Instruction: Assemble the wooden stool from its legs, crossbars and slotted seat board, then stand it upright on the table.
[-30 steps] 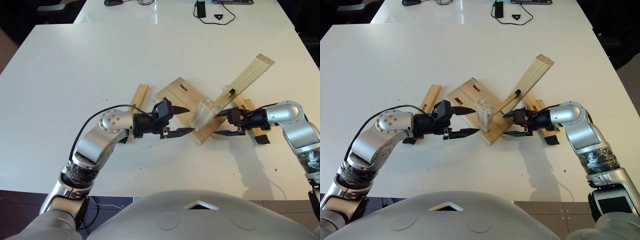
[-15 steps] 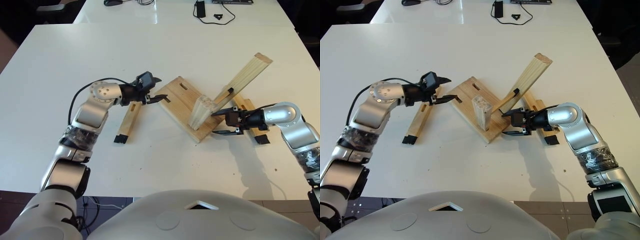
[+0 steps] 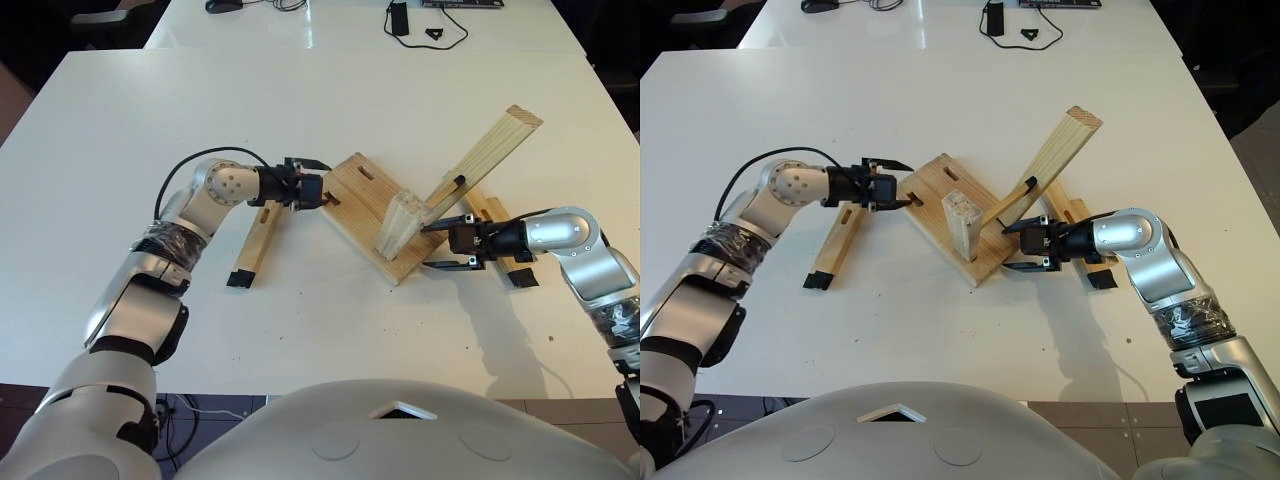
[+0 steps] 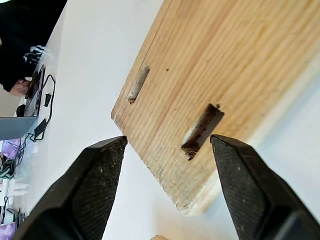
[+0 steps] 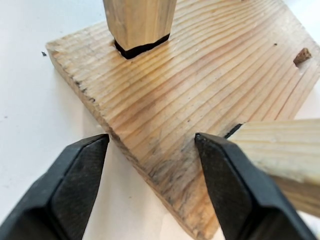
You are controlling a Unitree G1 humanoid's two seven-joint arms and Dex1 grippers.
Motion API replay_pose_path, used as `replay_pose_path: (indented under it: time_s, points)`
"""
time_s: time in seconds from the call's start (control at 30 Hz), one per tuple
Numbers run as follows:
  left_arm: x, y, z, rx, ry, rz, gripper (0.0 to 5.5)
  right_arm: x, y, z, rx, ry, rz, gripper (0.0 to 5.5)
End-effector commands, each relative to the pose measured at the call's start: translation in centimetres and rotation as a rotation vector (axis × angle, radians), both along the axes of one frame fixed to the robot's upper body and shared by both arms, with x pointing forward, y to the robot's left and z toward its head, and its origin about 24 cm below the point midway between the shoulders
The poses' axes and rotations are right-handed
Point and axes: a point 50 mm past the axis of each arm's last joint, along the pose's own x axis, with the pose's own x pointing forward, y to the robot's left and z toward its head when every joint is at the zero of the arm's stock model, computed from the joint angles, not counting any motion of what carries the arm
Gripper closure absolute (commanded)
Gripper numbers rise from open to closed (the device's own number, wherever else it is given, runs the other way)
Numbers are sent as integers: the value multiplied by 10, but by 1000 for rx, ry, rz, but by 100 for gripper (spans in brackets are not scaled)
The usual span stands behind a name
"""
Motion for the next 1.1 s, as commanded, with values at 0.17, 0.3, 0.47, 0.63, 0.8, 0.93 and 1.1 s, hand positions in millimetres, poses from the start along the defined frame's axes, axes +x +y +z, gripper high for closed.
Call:
replay_pose_path:
  time_s: [0.17,0.3,0.47,0.63,0.8,0.93,1.1]
  points:
    - [-46,22,-12,32,276,-24,237,-2,-16,-15,-49,53,-110,233]
    - [-35,11,6,-112,219,44,237,-3,-17,-14,-50,52,-109,233]
    - [-1,-3,32,-228,46,129,237,1,-12,-15,-46,46,-101,233]
    - [22,-14,25,-194,-44,152,286,2,-8,-17,-47,43,-89,231]
    - [29,-24,1,-102,-45,135,306,6,-2,-18,-52,36,-65,231]
    - [26,-27,-14,20,-54,62,306,4,0,-20,-53,40,-56,231]
    - [15,-7,-35,240,-13,-46,306,2,-4,-18,-55,46,-65,231]
